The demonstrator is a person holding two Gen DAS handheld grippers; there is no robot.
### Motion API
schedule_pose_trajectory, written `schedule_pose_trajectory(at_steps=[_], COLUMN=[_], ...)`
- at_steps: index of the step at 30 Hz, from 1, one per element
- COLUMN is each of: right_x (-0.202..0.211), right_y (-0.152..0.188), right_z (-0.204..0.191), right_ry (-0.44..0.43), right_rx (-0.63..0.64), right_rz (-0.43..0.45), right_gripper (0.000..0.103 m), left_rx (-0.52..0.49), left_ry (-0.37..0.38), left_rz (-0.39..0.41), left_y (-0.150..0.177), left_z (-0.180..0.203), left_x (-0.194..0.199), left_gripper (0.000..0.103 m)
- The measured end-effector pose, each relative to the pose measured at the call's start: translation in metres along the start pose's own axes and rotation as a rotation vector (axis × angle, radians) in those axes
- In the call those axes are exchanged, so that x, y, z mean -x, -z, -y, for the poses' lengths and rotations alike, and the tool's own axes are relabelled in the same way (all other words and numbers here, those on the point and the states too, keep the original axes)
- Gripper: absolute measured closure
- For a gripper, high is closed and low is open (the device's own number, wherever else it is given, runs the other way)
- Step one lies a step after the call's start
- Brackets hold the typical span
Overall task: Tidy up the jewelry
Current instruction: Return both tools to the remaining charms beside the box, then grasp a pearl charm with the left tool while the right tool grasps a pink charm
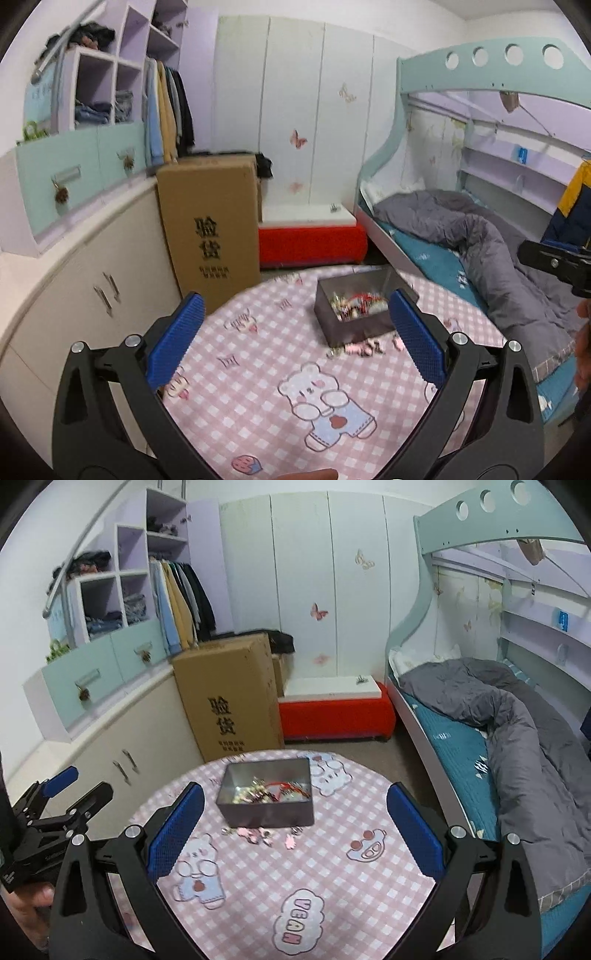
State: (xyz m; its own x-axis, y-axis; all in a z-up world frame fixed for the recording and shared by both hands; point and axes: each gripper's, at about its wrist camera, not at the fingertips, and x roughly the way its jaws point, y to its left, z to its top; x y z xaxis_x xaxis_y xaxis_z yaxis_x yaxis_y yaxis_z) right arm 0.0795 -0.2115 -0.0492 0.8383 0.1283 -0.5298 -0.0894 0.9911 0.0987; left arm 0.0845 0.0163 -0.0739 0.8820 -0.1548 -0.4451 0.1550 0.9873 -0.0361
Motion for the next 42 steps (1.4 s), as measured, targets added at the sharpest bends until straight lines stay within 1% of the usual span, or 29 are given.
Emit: schedule_pose_trajectory(at_steps=[3, 6, 8, 10, 13, 18, 20, 22, 23, 24, 26, 27, 29, 30, 32, 33, 34, 35, 36, 37, 39, 41, 42], right_x=[-0.015, -0.028, -0.043, -0.056, -0.081, -0.105, -0.113, -0.120, -0.123, -0.126, -0.131, -0.135, -0.143, -0.146, -0.156, -0.161, -0.166, -0.172, -0.176, -0.181, -0.188, -0.191, -0.192], right_y=[0.005, 0.014, 0.020, 0.027, 0.041, 0.056, 0.062, 0.067, 0.068, 0.070, 0.071, 0.072, 0.075, 0.076, 0.078, 0.079, 0.081, 0.083, 0.084, 0.085, 0.085, 0.084, 0.083], right_z=[0.003, 0.006, 0.009, 0.012, 0.016, 0.017, 0.017, 0.019, 0.020, 0.021, 0.022, 0.022, 0.023, 0.022, 0.020, 0.019, 0.018, 0.016, 0.015, 0.014, 0.011, 0.005, 0.003], right_ry=[0.002, 0.018, 0.027, 0.034, 0.035, 0.024, 0.026, 0.030, 0.033, 0.035, 0.030, 0.030, 0.025, 0.019, 0.012, 0.008, -0.001, -0.012, -0.016, -0.018, -0.022, -0.039, -0.042], right_rx=[-0.011, -0.013, -0.022, -0.029, -0.035, -0.032, -0.033, -0.043, -0.045, -0.049, -0.052, -0.052, -0.054, -0.054, -0.047, -0.042, -0.036, -0.031, -0.026, -0.019, -0.003, 0.015, 0.028], right_rz=[-0.030, -0.051, -0.090, -0.122, -0.189, -0.274, -0.300, -0.323, -0.331, -0.340, -0.347, -0.352, -0.366, -0.368, -0.381, -0.390, -0.402, -0.412, -0.417, -0.422, -0.418, -0.408, -0.406], right_gripper=[0.008, 0.008, 0.008, 0.008, 0.008, 0.008, 0.008, 0.008, 0.008, 0.008, 0.008, 0.008, 0.008, 0.008, 0.009, 0.014, 0.023, 0.027, 0.031, 0.035, 0.039, 0.048, 0.058], left_rx=[-0.017, -0.018, -0.024, -0.037, -0.077, -0.149, -0.163, -0.187, -0.194, -0.197, -0.195, -0.193, -0.180, -0.176, -0.183, -0.180, -0.176, -0.169, -0.150, -0.135, -0.112, -0.099, -0.089], left_ry=[-0.010, 0.002, 0.005, 0.026, 0.040, 0.047, 0.051, 0.059, 0.055, 0.062, 0.090, 0.103, 0.147, 0.168, 0.199, 0.217, 0.229, 0.241, 0.261, 0.273, 0.288, 0.292, 0.293], left_rz=[-0.021, -0.043, -0.070, -0.093, -0.162, -0.284, -0.320, -0.373, -0.384, -0.396, -0.432, -0.442, -0.450, -0.449, -0.447, -0.448, -0.449, -0.451, -0.457, -0.462, -0.468, -0.469, -0.469], left_y=[0.011, 0.019, 0.026, 0.034, 0.047, 0.067, 0.071, 0.076, 0.078, 0.079, 0.080, 0.080, 0.078, 0.078, 0.077, 0.077, 0.078, 0.079, 0.079, 0.080, 0.081, 0.083, 0.085], left_z=[-0.002, -0.002, 0.001, 0.005, 0.012, 0.017, 0.019, 0.022, 0.022, 0.022, 0.022, 0.022, 0.023, 0.023, 0.027, 0.028, 0.029, 0.030, 0.029, 0.028, 0.027, 0.025, 0.024], left_x=[-0.012, -0.026, -0.038, -0.054, -0.086, -0.139, -0.155, -0.174, -0.181, -0.185, -0.196, -0.198, -0.202, -0.202, -0.200, -0.199, -0.198, -0.198, -0.197, -0.197, -0.195, -0.192, -0.188], left_gripper=[0.006, 0.006, 0.006, 0.006, 0.006, 0.006, 0.006, 0.006, 0.006, 0.008, 0.021, 0.025, 0.041, 0.046, 0.066, 0.070, 0.077, 0.082, 0.085, 0.091, 0.092, 0.092, 0.092])
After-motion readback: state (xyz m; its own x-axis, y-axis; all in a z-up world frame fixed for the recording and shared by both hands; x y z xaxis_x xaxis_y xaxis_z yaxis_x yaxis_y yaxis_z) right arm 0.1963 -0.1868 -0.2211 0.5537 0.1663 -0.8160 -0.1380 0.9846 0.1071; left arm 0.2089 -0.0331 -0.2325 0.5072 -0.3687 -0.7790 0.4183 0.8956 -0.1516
